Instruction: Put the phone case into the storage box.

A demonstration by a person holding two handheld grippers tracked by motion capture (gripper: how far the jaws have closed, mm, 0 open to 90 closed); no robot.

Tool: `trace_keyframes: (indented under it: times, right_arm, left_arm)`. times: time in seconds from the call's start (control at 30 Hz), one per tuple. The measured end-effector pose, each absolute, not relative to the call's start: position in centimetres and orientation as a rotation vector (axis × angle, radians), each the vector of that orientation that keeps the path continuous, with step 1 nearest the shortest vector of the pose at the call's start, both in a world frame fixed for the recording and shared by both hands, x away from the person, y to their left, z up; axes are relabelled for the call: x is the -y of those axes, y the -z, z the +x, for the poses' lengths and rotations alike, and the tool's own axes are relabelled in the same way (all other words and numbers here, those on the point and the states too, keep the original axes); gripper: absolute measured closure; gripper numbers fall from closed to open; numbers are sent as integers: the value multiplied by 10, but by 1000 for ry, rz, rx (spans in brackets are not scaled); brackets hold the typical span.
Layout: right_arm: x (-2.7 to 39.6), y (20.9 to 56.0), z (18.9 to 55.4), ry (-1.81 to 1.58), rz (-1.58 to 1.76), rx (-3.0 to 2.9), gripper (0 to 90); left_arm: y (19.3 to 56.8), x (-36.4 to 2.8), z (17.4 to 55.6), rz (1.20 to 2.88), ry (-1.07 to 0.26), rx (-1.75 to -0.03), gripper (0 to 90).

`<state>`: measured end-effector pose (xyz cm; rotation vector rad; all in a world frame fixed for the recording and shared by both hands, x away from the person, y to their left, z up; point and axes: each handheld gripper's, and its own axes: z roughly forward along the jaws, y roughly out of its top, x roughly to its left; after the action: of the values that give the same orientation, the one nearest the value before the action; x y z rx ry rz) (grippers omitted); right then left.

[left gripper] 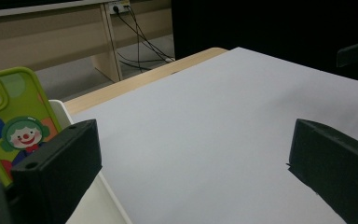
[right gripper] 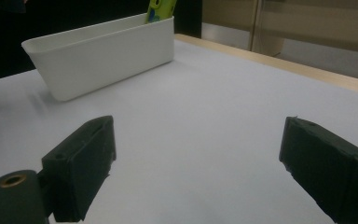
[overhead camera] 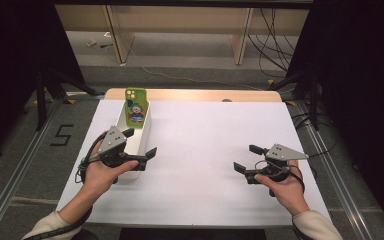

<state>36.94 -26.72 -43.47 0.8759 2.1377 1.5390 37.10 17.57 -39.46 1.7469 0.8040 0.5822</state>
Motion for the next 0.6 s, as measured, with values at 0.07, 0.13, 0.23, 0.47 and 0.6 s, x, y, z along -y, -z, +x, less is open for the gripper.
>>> trace_keyframes:
  times: [0.07, 0.13, 0.23, 0.47, 0.6]
  right_arm:
    - [267, 435, 369, -1540, 875, -2137, 117]
    - [267, 435, 369, -1540, 873, -2138, 117]
    - [268, 435, 369, -1539, 875, -2138, 117]
    - [269, 435, 368, -1541, 877, -2138, 117]
    - [269, 435, 368, -1542, 876, -2137, 117]
  left_arm:
    - [396, -175, 370, 1754, -584, -794, 15]
    - [397, -175, 368, 1757, -584, -787, 15]
    - [398, -175, 366, 1760, -585, -776, 15]
    - [402, -176, 362, 1775, -576, -750, 17]
    - [403, -176, 359, 1774, -580, -742, 17]
